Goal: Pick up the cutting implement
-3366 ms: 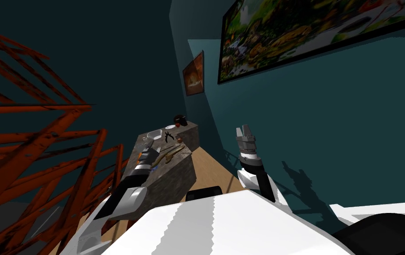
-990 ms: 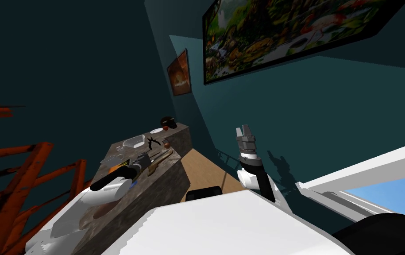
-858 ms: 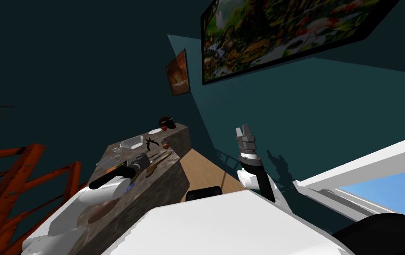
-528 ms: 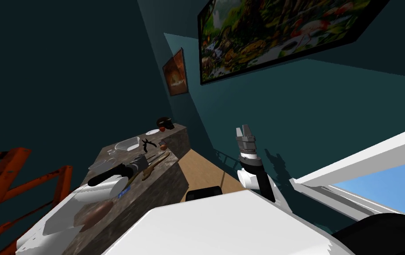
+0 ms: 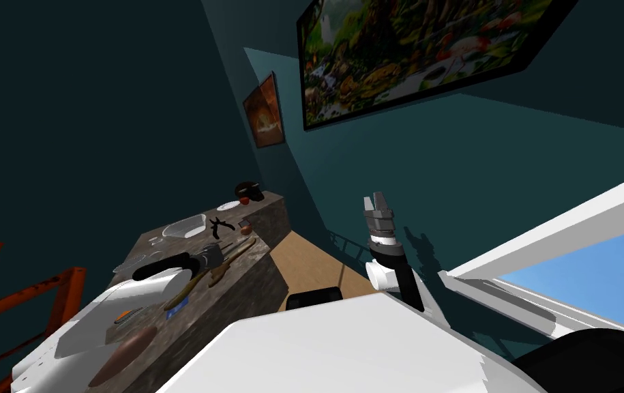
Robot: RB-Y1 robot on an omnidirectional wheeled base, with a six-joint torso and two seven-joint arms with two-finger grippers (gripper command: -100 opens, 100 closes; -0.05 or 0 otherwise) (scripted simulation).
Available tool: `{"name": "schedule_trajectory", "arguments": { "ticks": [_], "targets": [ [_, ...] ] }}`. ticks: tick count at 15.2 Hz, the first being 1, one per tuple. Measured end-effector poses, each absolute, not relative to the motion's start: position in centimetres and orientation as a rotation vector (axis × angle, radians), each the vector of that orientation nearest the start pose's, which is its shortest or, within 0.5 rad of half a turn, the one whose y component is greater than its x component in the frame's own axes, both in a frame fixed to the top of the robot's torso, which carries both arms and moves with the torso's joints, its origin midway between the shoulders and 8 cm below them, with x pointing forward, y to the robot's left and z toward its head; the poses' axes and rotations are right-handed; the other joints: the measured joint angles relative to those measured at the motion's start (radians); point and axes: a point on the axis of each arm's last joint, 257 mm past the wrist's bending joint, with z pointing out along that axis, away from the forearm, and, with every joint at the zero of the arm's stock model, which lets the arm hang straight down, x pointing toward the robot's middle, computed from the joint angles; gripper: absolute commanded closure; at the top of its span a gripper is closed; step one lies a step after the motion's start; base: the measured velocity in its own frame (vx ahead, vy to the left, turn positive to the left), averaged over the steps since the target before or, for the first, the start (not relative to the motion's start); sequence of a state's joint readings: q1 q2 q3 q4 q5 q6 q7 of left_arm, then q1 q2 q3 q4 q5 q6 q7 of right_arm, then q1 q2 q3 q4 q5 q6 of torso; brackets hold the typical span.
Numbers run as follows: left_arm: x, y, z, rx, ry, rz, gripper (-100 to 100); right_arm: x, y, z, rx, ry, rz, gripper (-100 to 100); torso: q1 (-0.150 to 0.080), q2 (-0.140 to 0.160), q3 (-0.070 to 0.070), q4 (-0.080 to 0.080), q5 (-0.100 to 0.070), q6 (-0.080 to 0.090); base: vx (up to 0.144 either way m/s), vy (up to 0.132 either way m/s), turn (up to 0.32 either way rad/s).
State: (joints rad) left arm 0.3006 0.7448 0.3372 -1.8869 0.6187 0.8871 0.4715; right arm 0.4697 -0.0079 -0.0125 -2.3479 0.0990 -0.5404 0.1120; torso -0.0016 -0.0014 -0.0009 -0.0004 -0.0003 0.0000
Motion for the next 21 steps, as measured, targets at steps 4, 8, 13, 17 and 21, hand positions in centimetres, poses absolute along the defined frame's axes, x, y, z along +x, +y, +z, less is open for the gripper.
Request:
{"name": "schedule_trajectory", "arguments": {
  "ticks": [4, 8, 13, 17, 21],
  "targets": [
    [38.1, 53.8, -26.2, -2.163, 1.159, -0.697, -100, 32.5, -26.1, 6.9, 0.441, 0.600, 1.159, 0, 0.000, 0.000, 0.000, 0.000, 0.000, 0.000, 0.021, -0.013, -0.067],
    [36.8, 54.5, -27.1, -2.252, 1.137, -0.639, -100, 32.5, -26.1, 6.9, 0.441, 0.600, 1.159, 0, 0.001, 0.000, 0.000, 0.000, 0.000, 0.000, 0.021, -0.009, -0.064],
    [35.0, 55.5, -28.0, -2.365, 1.098, -0.565, -100, 32.5, -26.1, 6.9, 0.441, 0.600, 1.159, 0, 0.001, -0.001, 0.000, 0.000, 0.000, 0.000, 0.031, -0.004, -0.091],
    [33.5, 56.0, -28.8, -2.449, 1.068, -0.503, -100, 32.5, -26.1, 6.9, 0.441, 0.600, 1.159, 0, 0.002, 0.000, 0.000, 0.000, 0.000, 0.000, 0.027, 0.006, -0.060],
    [31.6, 56.5, -29.2, -2.545, 1.025, -0.436, -100, 32.5, -26.1, 6.9, 0.441, 0.600, 1.159, 0, 0.002, -0.001, 0.000, 0.000, 0.000, 0.000, 0.030, 0.010, -0.062]
  ]
}}
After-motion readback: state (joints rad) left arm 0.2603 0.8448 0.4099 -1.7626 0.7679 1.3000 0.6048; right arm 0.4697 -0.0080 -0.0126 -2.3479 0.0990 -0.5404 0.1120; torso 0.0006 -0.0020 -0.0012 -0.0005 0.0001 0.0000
